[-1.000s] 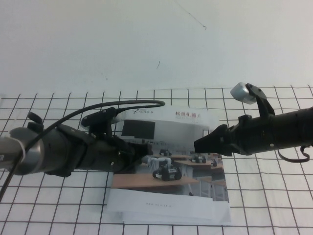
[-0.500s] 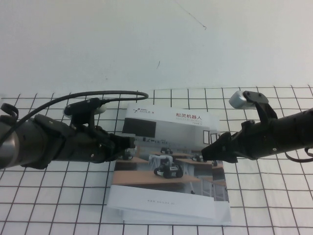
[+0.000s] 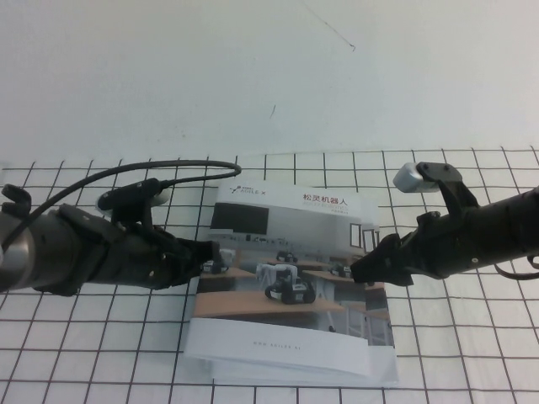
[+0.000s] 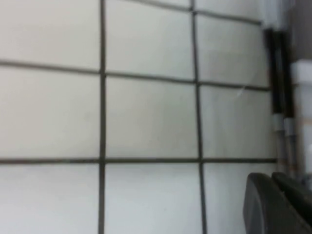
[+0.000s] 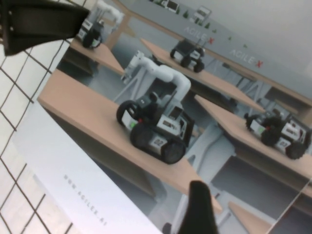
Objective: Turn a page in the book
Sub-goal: Open the closed book
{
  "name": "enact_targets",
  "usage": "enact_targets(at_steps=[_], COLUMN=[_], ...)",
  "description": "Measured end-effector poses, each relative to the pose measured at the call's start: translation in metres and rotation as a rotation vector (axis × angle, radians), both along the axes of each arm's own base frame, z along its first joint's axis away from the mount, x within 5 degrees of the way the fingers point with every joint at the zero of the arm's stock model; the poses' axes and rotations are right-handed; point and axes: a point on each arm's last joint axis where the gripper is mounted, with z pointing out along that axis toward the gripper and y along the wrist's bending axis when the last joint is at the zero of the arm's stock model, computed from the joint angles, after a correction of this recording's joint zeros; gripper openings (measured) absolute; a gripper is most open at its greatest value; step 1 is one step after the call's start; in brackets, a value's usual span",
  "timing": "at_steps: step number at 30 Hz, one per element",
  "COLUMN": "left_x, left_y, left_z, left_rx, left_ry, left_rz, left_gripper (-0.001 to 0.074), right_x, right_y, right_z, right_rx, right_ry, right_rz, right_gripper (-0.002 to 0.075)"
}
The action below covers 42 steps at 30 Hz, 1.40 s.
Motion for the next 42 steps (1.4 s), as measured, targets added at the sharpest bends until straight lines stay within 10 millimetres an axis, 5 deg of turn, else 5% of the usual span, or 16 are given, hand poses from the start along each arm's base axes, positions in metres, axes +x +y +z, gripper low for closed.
enact_targets(at_steps=[6, 17, 29, 42], left_x=[-0.004, -0.010, -0.016, -0.020], left_y=[-0.013, -0.025, -0.010, -0.027], left_z=[-0.018, -0.017, 0.036, 0.007], left_rx=[-0.009, -0.014, -0.100, -0.158], left_ry=[0.071, 0.076, -0.010, 0.117], left_rz=[-0.037, -0.073, -0.077, -0.136], left_gripper=[-0.0003, -0.0003, -0.0003, -0.0003], right_x=[0.000, -0.001, 0.004, 0.006], right_y=[0.000, -0.002, -0.032, -0.028], right_z=[0.000, -0.001, 0.016, -0.014], right_rx=[-0.008, -0.017, 0.005, 0.003], right_ry=[-0.002, -0.002, 0.009, 0.104], right_rz=[0.008, 0.013, -0.082, -0.075], right_gripper=[0.0504, 0.0504, 0.0503, 0.0503])
